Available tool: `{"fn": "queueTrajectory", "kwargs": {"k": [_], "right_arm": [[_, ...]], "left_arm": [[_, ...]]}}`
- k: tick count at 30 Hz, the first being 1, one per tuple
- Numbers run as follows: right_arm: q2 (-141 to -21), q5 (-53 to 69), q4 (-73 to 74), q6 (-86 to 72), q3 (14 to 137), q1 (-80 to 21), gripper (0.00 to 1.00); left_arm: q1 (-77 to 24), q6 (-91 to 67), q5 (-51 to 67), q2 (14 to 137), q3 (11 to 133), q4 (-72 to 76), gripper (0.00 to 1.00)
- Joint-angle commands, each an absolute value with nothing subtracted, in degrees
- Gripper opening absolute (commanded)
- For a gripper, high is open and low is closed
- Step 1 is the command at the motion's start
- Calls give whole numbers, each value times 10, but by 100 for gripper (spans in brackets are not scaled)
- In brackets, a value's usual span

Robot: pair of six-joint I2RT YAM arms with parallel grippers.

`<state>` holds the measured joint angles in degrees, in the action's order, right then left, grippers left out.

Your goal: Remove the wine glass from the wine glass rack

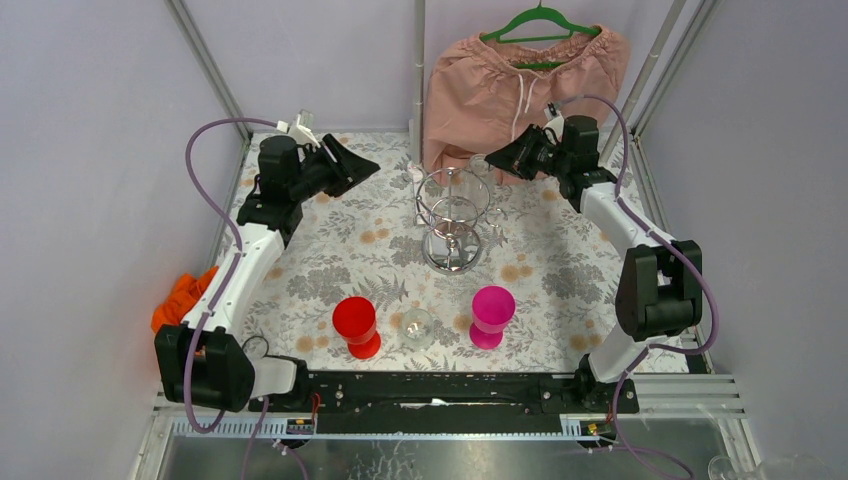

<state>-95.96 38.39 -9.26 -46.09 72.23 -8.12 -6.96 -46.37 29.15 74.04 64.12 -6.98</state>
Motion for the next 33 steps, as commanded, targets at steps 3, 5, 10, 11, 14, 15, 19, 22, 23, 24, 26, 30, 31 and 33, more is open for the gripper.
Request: {"fn": "queueTrajectory", "kwargs": {"k": [3, 5, 10, 11, 14, 15, 19, 22, 23, 24, 26, 30, 31, 33], "right_arm": [[-949, 345, -49, -409, 768, -75, 0], [-951, 340, -39, -400, 777, -75, 0], [-948, 337, -35, -390, 787, -75, 0], [-947, 338, -36, -390, 787, -75, 0], [-946, 342, -44, -398, 783, -76, 0], [-946, 348, -50, -405, 780, -75, 0], [-953, 387, -106, -487, 749, -72, 0], [-956, 419, -216, -568, 705, -68, 0], [-957, 423, -237, -585, 695, -67, 0], [-959, 424, -249, -593, 690, -66, 0], [-960, 426, -268, -609, 683, -64, 0], [-958, 421, -306, -635, 665, -55, 0], [-958, 423, -333, -653, 656, -52, 0], [-963, 432, -395, -697, 638, -45, 0]], "left_arm": [[-66, -454, 289, 728, 634, -50, 49], [-66, -451, 287, 729, 636, -54, 49], [-66, -446, 281, 731, 636, -60, 49], [-66, -446, 281, 732, 636, -59, 49], [-66, -446, 282, 735, 636, -60, 49], [-66, -444, 281, 736, 635, -59, 49], [-65, -445, 282, 739, 633, -57, 49], [-65, -445, 284, 740, 631, -55, 49], [-65, -445, 284, 740, 632, -55, 49], [-65, -444, 284, 740, 632, -55, 49], [-65, -443, 284, 740, 631, -56, 49], [-65, -442, 282, 740, 626, -53, 48], [-65, -442, 283, 741, 625, -51, 48], [-65, -444, 283, 744, 622, -47, 48]]}}
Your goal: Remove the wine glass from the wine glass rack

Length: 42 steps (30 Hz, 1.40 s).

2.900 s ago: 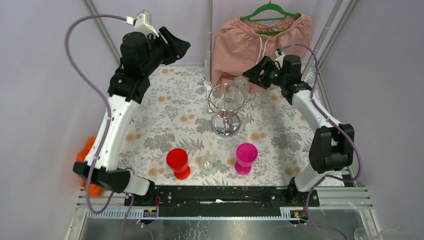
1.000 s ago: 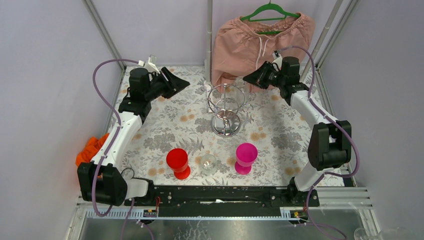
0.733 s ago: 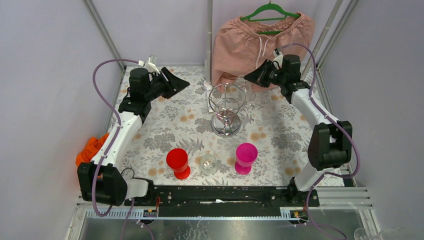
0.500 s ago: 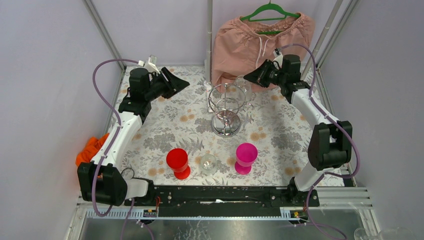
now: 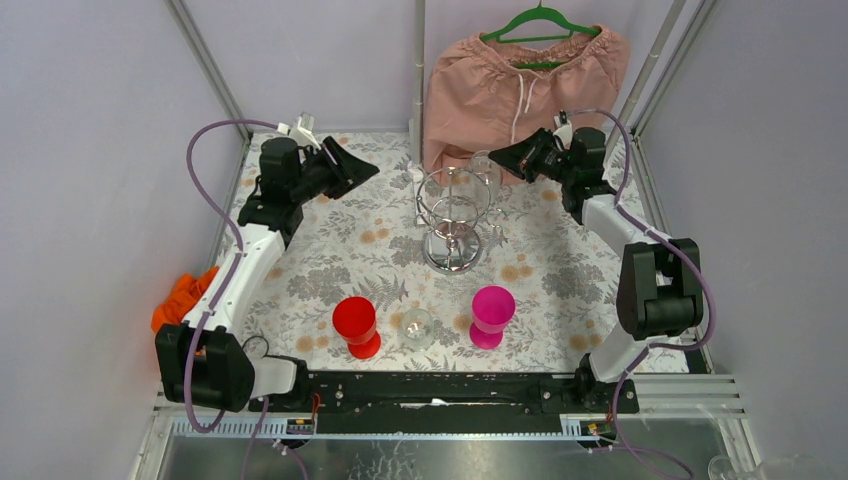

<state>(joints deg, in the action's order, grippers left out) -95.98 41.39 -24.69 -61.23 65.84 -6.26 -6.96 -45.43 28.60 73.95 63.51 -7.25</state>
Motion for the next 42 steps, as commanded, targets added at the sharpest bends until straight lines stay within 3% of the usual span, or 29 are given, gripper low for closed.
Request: {"fn": "queueTrajectory", "kwargs": {"k": [1, 10, 18, 42], "right_arm": [[-968, 439, -420, -717, 633, -42, 0], [-1025, 469, -616, -867, 616, -36, 0], [-1044, 474, -645, -892, 623, -35, 0], [-896, 428, -304, -642, 668, 51, 0]], "left_arm": [[-65, -444, 284, 746, 621, -46, 48], [-65, -444, 289, 754, 616, -40, 47], [-65, -442, 290, 757, 612, -39, 47], [-65, -443, 286, 748, 614, -37, 47]]}}
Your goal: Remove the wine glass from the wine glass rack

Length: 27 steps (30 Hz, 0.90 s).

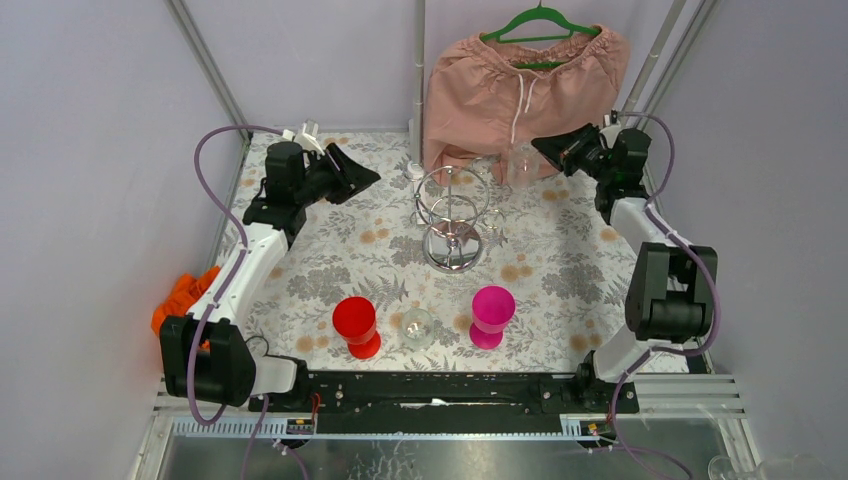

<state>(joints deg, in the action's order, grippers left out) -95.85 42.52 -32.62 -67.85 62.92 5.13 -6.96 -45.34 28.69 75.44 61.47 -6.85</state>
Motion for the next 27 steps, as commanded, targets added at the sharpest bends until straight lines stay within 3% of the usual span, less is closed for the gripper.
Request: {"fn": "queueTrajectory", "kwargs": {"k": [1, 7, 13, 20, 27], "right_arm": [[-883, 428, -292, -637, 668, 51, 0], [-764, 415, -197, -589, 682, 51, 0], [-633, 426, -130, -579, 702, 51, 0], [-550, 474, -148, -648, 705, 51, 0], [-536, 510, -258, -752, 710, 50, 0]], "left_arm": [[-65, -443, 285, 747, 616, -38, 47], [-63, -449, 294, 735, 630, -8, 49], [-62, -487, 347, 732, 610, 119, 53], [-61, -715, 486, 816, 582, 500, 54], [-61, -1006, 506, 961, 612, 916, 55]]}}
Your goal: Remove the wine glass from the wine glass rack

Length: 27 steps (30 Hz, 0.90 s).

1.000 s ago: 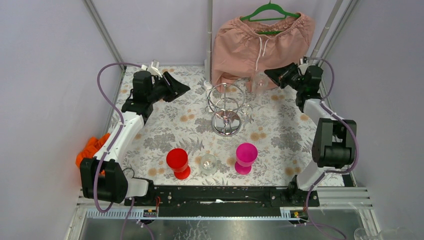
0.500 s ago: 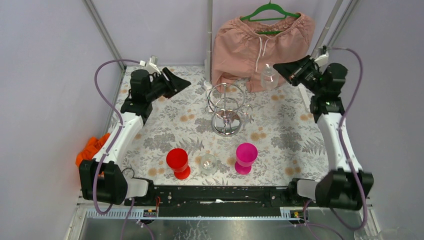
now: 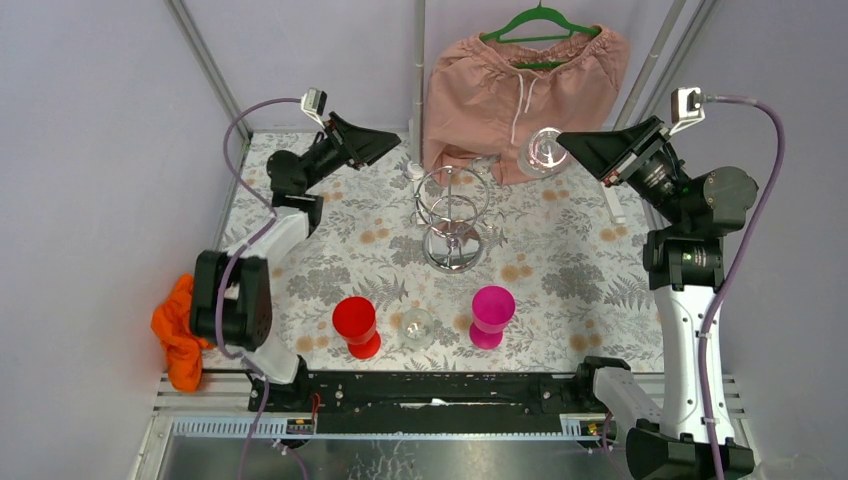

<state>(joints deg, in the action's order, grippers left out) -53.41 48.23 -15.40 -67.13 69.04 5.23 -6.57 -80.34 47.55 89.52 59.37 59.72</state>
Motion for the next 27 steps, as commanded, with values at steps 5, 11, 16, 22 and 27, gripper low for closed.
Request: {"fn": "queueTrajectory", "kwargs": {"k": [5, 11, 16, 22, 27], "right_arm": [[-551, 517, -349, -820, 709, 49, 0], [-596, 505, -459, -878, 705, 5, 0], [-635, 477, -429, -817, 742, -99, 0], [-679, 462, -437, -805, 767, -136, 0], [-720, 450, -469, -816, 773, -164, 0]], "left_arm": [[-72, -1003, 508, 980, 631, 923, 56], [-89, -1008, 499, 983, 643, 923, 57], [-98, -1017, 496, 983, 650, 923, 57], [-100, -1021, 497, 948, 641, 923, 57], [-104, -1015, 495, 909, 621, 923, 57]]}}
